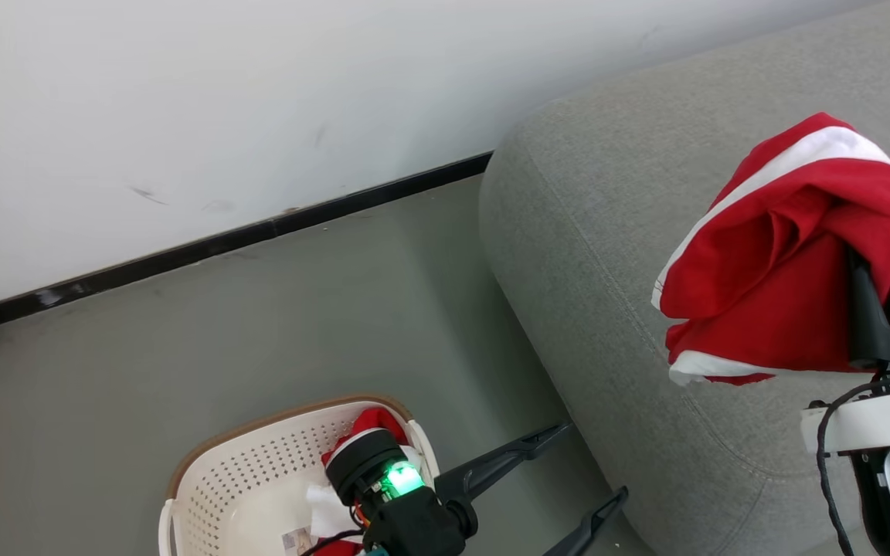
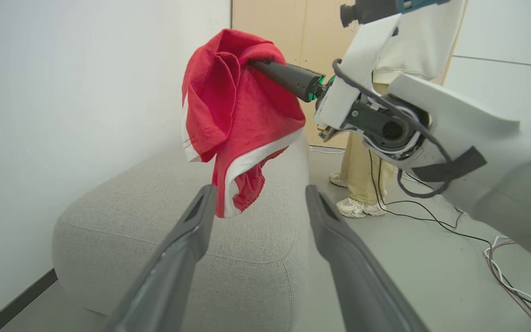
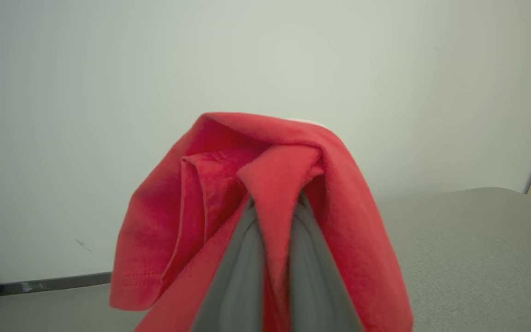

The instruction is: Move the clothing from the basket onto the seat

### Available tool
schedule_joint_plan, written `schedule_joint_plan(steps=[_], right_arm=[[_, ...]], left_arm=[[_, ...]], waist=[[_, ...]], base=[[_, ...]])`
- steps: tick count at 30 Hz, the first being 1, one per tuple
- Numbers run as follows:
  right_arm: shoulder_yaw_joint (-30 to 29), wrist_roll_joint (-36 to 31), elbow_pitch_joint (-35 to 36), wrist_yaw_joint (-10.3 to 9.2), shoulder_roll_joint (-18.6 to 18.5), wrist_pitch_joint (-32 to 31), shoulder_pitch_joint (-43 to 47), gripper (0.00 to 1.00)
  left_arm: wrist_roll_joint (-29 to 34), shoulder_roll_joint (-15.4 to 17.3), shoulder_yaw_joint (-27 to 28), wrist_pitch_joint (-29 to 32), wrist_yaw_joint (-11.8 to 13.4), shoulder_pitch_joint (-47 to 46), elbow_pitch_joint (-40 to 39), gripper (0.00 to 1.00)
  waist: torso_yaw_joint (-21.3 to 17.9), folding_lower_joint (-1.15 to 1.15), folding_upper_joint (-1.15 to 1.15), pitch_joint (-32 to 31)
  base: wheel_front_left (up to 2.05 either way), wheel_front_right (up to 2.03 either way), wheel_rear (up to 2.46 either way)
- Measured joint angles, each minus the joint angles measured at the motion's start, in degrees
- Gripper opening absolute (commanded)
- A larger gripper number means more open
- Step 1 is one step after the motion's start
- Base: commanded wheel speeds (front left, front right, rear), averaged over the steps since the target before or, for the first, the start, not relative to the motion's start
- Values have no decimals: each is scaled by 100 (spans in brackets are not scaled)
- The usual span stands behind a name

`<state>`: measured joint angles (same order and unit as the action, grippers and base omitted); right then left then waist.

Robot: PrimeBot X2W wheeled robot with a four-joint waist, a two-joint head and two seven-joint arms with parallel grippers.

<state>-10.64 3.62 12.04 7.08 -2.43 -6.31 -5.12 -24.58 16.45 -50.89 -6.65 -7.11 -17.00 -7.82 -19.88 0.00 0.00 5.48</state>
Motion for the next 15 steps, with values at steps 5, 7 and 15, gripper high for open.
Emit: schedule_joint_plan(steps=[5,7,15], right_arm=[[85,23,-69,0,0,1,29,0],[149,24,-98,0,1,3,29,0],[252,101,-209,0,3,59,15,0]], left_arm=[[0,62,12,-44,0,-5,35,100],[0,85,21,-45,0,-18,44,100],[1,130,69,-100,0,-69,77,100]], waist=[[-190,0,0,16],[-261,0,0,19],[-494,0,0,-18]], base=[[0,0,0],[0,0,0],[0,0,0]])
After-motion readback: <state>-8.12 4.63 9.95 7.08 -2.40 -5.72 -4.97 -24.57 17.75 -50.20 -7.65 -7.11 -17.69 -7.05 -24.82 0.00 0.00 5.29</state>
